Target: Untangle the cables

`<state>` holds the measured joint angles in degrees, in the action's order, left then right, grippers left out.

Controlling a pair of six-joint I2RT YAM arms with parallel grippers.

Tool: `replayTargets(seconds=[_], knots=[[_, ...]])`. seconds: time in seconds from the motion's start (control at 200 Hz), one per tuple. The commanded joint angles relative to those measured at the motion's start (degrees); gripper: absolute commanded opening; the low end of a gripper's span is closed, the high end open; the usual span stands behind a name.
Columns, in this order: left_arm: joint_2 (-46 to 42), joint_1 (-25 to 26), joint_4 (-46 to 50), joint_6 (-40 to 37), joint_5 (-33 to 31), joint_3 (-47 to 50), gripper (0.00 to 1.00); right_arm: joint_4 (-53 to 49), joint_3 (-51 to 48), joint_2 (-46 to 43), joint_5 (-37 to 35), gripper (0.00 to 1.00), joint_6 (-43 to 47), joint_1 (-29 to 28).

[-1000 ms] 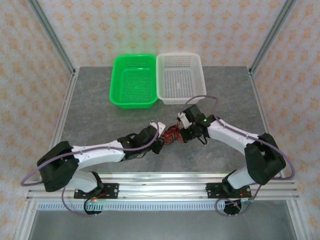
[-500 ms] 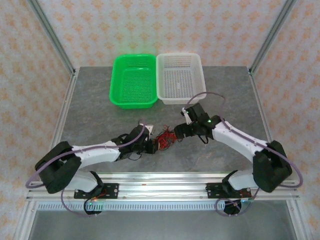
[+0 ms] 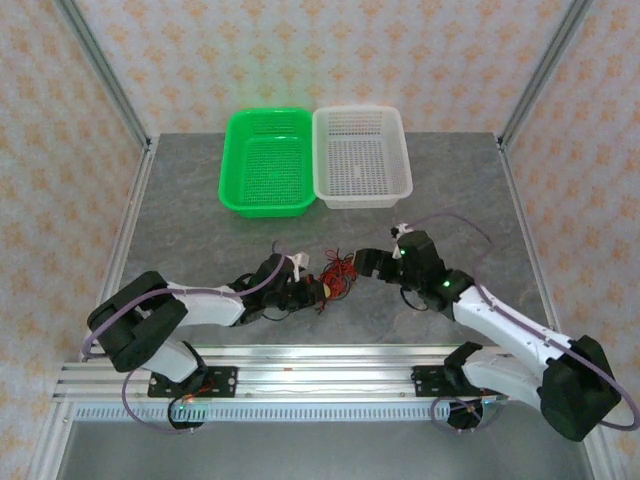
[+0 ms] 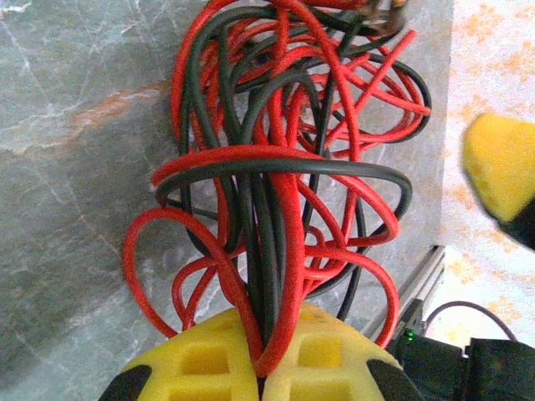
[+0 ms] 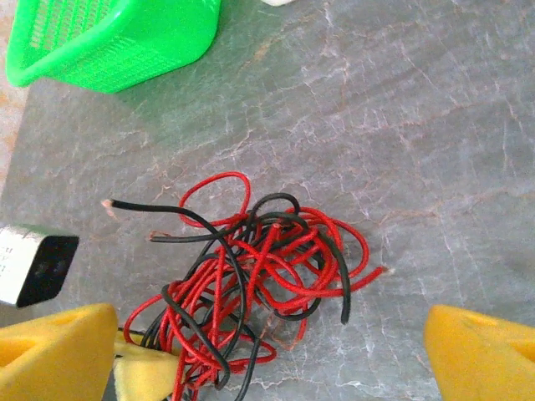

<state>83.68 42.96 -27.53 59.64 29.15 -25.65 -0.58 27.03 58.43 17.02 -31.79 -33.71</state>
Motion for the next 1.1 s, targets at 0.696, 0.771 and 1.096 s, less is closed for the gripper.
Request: replayTargets(seconds=[0.696,0.771,1.096], knots=[[-3.61,-1.16,0.90,2.06,-3.48,1.56,0.00,36.99,-4.28,27.70,12.19,0.67,-6.87,0.23],[-3.59,-1.20,0.38,2.15,-3.07,1.83,0.00,37.07,-3.32,29.24,12.35,0.66,-5.87,0.23],[-3.96,-1.52,-1.33,2.57,-1.60,3.44,0.00,39.89,0.53,36.99,14.60,0.50,-5.17,0.23]])
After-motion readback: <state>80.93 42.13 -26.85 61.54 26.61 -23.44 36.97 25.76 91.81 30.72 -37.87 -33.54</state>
